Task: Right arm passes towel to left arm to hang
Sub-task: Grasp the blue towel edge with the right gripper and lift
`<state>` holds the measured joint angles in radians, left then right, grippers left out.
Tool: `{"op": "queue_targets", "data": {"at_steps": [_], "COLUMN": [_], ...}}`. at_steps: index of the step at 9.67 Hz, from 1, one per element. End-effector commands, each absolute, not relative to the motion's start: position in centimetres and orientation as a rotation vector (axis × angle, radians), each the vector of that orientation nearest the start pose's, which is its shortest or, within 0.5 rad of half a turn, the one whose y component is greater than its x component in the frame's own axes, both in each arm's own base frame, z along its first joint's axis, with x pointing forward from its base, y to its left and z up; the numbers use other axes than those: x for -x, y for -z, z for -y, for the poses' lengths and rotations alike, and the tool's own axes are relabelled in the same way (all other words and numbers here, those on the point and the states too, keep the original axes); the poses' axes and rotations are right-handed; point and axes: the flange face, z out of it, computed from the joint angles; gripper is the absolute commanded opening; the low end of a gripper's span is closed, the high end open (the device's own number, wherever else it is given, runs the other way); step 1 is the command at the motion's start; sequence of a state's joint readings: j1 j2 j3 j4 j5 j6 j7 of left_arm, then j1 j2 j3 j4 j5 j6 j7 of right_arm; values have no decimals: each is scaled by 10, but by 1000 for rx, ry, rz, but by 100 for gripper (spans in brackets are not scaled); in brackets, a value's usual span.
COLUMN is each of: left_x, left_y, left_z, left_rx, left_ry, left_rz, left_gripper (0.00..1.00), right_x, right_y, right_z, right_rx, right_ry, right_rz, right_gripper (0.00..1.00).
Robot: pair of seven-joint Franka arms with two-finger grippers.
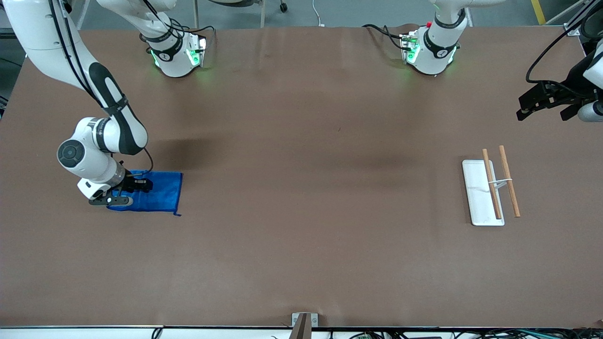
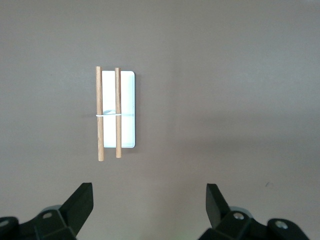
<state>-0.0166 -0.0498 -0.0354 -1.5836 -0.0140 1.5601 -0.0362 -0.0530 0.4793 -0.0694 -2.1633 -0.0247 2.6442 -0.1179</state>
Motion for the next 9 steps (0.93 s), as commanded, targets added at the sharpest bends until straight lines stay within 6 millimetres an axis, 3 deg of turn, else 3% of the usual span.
{"op": "queue_targets", "data": {"at_steps": [1, 4, 6, 8, 9], "left_x": [-542, -542, -543, -543, -543], "left_y": [-627, -627, -627, -627, -627], "left_z": [29, 28, 28, 28, 28], "left_rx": [3132, 3132, 3132, 3132, 3132], "left_ry": [3, 3, 1, 1, 1], "left_rz": [-43, -41, -41, -41, -41], "left_gripper": [99, 99, 99, 99, 99], "right_x": [-556, -567, -583, -593, -593], "right_y": [-167, -185, -226, -267, -285], "right_z": [67, 63, 57, 26, -4], "right_rx": [3179, 3169, 3151, 3115, 3094], "right_ry": [-26, -132, -219, -300, -305], "right_rz": [62, 72, 85, 158, 223], "right_gripper": [0, 0, 0, 0, 0]}}
